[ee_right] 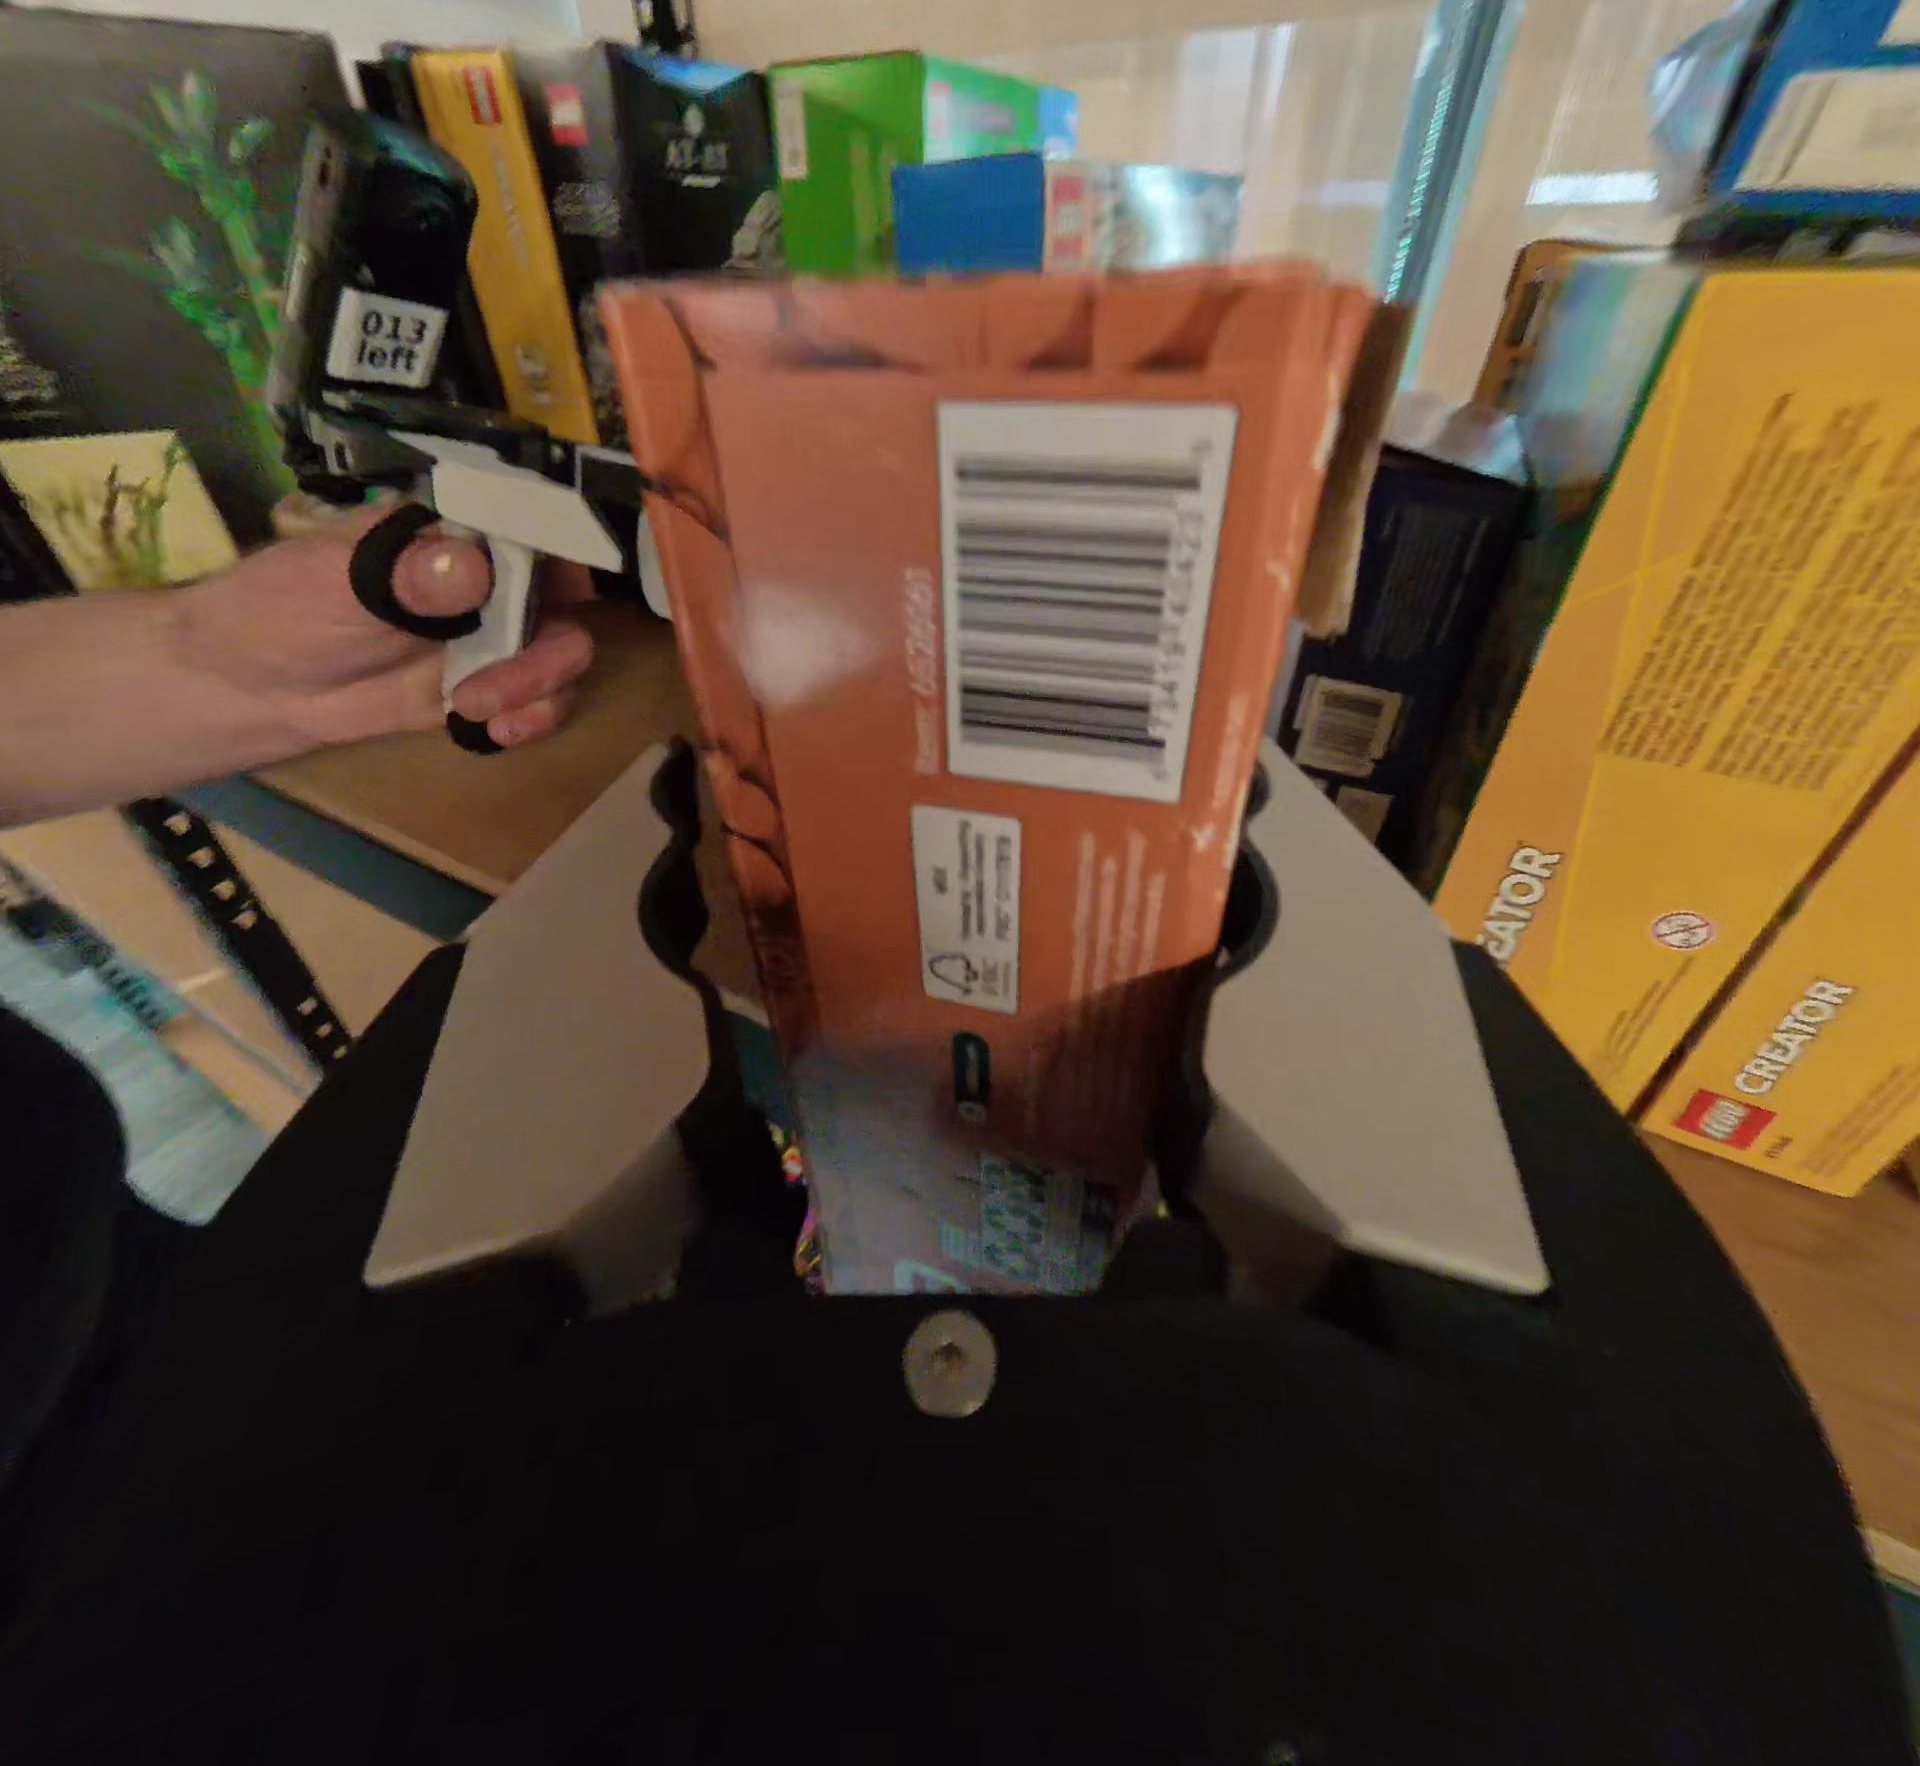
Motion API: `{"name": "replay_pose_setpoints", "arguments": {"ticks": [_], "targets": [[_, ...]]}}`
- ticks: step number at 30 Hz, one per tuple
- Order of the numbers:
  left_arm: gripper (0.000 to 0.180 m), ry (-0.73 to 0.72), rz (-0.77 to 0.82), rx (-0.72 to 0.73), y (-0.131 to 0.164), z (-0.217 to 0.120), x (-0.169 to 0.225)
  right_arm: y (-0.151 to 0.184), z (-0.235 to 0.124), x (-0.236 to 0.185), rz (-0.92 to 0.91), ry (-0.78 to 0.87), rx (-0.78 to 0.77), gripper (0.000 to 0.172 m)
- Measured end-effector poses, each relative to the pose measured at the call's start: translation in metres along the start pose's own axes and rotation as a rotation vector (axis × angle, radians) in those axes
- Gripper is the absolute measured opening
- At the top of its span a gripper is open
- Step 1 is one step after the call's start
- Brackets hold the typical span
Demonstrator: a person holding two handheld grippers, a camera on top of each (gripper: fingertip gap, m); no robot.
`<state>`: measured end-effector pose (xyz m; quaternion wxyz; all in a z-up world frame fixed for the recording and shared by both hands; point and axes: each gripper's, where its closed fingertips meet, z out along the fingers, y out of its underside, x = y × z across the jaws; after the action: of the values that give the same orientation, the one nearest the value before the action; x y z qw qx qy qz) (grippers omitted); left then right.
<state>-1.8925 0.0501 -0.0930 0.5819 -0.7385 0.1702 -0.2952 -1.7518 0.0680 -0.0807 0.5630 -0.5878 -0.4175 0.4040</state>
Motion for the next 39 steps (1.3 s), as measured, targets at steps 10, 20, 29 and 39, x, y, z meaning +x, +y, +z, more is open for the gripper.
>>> {"name": "replay_pose_setpoints", "arguments": {"ticks": [10,20,29,39], "targets": [[0.118,0.111,-0.031,-0.049,-0.014,0.048,-0.037,0.0,0.022,0.002,-0.025,0.01,-0.059,0.097],[0.125,0.196,-0.156,0.027,-0.017,0.057,-0.04,-0.019,0.027,-0.019,-0.117,-0.047,0.103,0.087],[0.124,0.175,-0.127,0.063,-0.027,0.05,-0.015,-0.038,0.003,-0.032,-0.068,-0.049,0.243,0.084],[0.123,0.266,-0.052,0.064,-0.058,0.059,0.016,-0.063,-0.024,-0.042,0.002,0.109,0.322,0.081]]}}
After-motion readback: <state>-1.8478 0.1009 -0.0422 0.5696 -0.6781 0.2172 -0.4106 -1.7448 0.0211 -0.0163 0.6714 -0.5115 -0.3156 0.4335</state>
